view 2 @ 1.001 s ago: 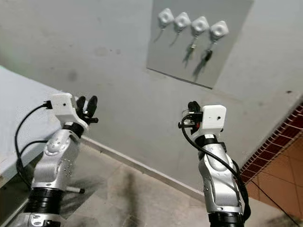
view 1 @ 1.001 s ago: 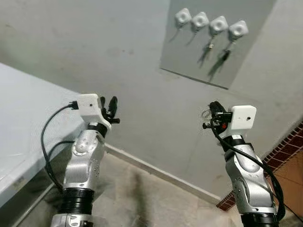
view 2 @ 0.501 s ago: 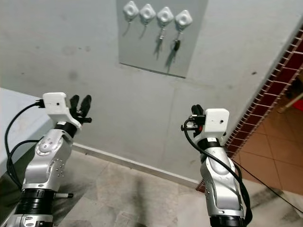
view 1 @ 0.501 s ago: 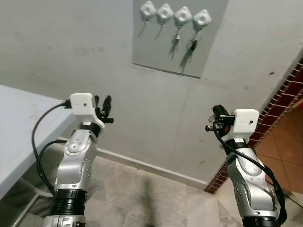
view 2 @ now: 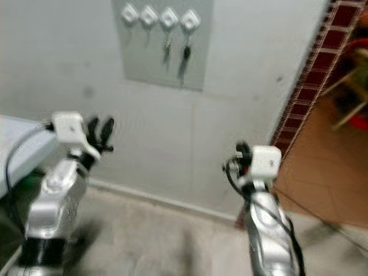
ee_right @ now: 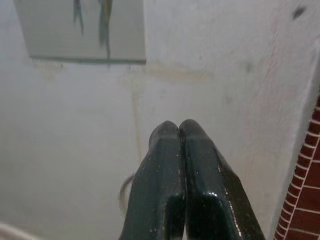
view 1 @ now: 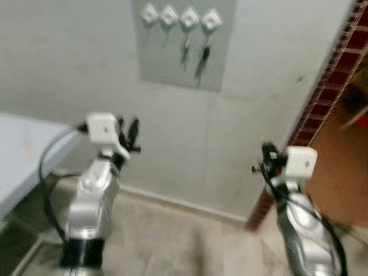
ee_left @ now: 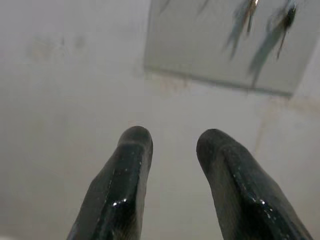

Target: Hang keys on a hook

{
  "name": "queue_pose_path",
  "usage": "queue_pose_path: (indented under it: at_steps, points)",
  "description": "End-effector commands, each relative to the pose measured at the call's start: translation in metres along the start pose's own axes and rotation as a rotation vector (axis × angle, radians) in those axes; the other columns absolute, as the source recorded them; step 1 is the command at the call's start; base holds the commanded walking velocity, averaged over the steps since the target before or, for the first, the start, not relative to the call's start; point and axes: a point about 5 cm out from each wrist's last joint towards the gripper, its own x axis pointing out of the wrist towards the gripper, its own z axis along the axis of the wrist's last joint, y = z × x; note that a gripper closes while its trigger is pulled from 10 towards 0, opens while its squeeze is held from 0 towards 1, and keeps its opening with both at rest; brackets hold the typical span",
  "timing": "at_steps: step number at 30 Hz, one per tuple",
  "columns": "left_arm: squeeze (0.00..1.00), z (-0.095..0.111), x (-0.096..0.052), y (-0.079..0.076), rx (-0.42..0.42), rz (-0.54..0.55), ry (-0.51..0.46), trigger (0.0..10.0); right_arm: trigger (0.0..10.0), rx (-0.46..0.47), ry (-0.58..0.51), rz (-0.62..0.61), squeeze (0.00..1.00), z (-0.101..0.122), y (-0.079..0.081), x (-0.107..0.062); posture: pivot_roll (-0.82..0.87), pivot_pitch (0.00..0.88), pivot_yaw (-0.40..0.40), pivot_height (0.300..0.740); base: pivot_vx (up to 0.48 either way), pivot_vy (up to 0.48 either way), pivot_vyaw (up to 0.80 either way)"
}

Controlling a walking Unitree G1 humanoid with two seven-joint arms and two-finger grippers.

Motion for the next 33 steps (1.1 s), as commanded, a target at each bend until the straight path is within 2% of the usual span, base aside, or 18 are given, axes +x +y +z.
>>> queue_pose_path:
  at_steps: [1,3,6,12,17,33]
  points:
    - [0.00,0.005,0.001,0.000,0.000,0.000,-0.009,10.0,10.0,-0.002,-0.045,0.022,0.00,0.011,0.005,0.003,0.13,0.044,-0.031,0.740,0.000,0.000,0.00]
    - [0.00,0.003,0.000,-0.001,0.001,-0.001,-0.004,10.0,10.0,-0.005,-0.044,0.025,0.00,0.011,0.005,0.002,0.13,0.043,-0.034,0.740,0.000,0.000,0.00]
    - [0.00,0.002,-0.002,-0.002,-0.040,0.007,0.000,10.0,10.0,-0.008,-0.043,0.034,0.00,0.012,0.006,0.000,0.13,0.041,-0.042,0.740,0.000,0.000,0.00]
    - [0.00,-0.002,-0.002,0.001,-0.044,0.016,0.027,10.0,10.0,-0.017,-0.041,0.035,0.00,0.012,0.005,0.001,0.12,0.035,-0.045,0.740,0.000,0.000,0.00]
    - [0.00,0.000,0.002,0.008,-0.043,0.027,0.032,10.0,10.0,-0.013,-0.048,0.032,0.00,0.014,0.006,0.002,0.12,0.031,-0.037,0.740,0.000,0.476,0.00]
    - [0.00,0.001,0.007,0.007,-0.026,0.001,0.048,10.0,10.0,-0.006,-0.053,0.020,0.00,0.014,0.008,0.000,0.11,0.033,-0.022,0.740,0.000,0.478,0.00]
